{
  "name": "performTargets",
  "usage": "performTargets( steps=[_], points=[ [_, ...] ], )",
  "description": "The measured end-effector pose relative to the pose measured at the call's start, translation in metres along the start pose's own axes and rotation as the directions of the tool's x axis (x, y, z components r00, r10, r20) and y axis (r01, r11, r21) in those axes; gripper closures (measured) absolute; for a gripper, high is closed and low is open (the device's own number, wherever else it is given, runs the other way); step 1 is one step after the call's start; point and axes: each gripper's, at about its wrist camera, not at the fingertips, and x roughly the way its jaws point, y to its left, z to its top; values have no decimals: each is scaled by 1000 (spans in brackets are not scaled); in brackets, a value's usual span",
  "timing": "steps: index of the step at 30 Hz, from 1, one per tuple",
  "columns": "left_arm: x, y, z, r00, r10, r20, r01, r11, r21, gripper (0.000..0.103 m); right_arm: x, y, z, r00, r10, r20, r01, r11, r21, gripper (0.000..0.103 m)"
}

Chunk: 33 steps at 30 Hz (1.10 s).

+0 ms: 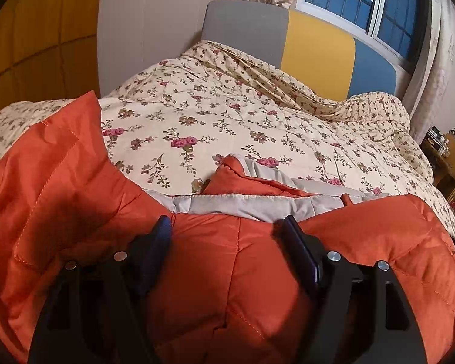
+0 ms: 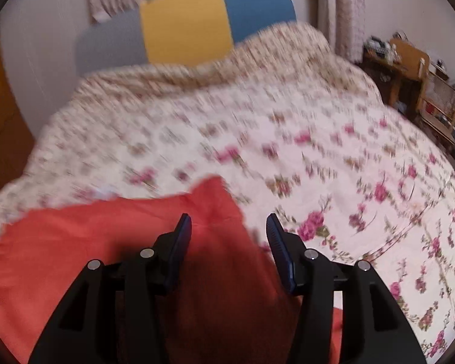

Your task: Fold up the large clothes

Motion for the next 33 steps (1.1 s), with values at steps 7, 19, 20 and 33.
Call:
performTargets(
  steps=[7,19,20,33],
  points=[
    [-1,1,0,1000,-5,3,5,1000,-5,28,-64,67,-10,961,270,59,-259,955,-148,52],
    [0,2,-1,1000,-1,9,2,1000,-16,28,1,113,-45,976,215,-36,-218,950,-223,50],
    [0,1,-1,1000,2,8,-1,1000,-14,28,3,114,-46,979,202,-32,-204,951,-232,50],
    [-23,0,9,998,2,-59,0,1000,30,14,-8,101,-38,968,237,-83,-249,950,-191,37]
  ],
)
